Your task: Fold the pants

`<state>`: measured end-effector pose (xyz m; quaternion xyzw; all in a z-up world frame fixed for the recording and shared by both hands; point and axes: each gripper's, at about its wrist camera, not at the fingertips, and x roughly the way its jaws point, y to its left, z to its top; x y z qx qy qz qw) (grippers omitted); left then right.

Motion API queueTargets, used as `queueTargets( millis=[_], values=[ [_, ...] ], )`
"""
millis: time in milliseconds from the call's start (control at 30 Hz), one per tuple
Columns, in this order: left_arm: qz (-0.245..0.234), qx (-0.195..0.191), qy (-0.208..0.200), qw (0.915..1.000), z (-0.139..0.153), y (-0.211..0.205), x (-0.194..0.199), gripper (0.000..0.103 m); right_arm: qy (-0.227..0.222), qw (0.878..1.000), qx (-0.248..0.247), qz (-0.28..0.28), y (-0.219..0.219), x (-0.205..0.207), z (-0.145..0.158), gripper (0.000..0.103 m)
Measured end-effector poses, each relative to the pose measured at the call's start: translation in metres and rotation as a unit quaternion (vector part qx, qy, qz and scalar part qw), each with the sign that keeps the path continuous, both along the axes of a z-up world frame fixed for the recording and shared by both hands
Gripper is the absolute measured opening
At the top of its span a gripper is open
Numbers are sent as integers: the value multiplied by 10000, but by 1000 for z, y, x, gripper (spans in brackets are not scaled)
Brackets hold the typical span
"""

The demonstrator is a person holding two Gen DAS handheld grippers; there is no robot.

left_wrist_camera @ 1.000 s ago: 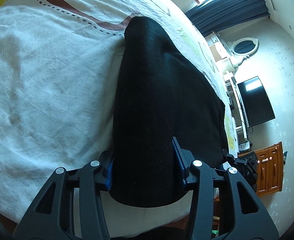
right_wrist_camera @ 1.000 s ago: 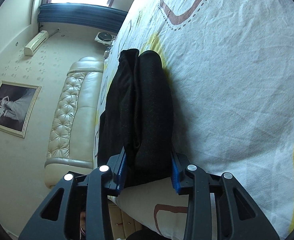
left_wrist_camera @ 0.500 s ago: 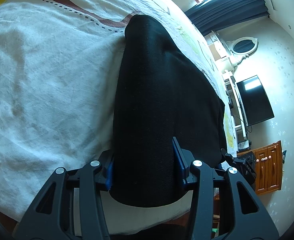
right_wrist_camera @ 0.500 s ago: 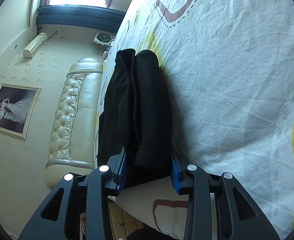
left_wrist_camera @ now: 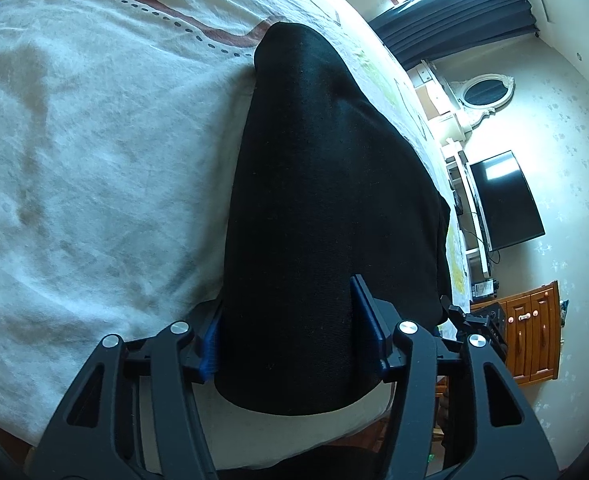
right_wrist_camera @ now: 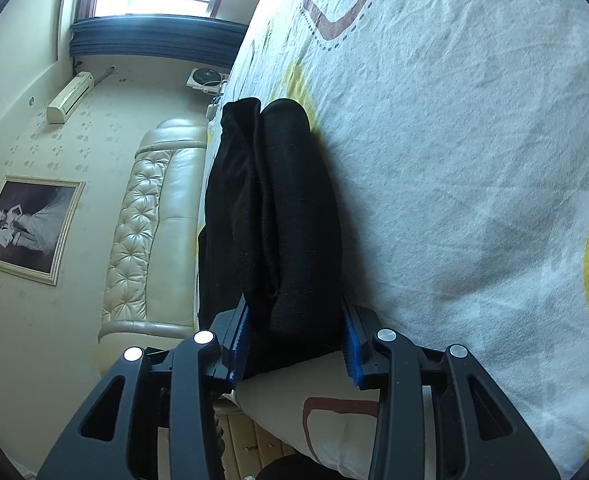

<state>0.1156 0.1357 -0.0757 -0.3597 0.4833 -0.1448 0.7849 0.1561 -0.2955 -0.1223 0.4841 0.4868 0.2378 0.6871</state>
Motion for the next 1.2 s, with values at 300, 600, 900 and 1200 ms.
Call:
queueTargets(
  millis=[300,600,900,1200],
  values=[
    [-250,-209,-91,9994,6,-7,-2,95,75,9995,318,-17,-9,-1,0,59],
    [-268,894,114,9956,22,-28,-22,95,18,9981,-560,259,-15,-34,27,76],
    [-112,2114,125,9773,40,-52,-72,96,-240,9742,-2116,749,11,-68,55,78],
    [336,2537,-202,9665,62,-58,-115,96,-846,9243,-3577,1030,53,-97,74,78]
  ],
)
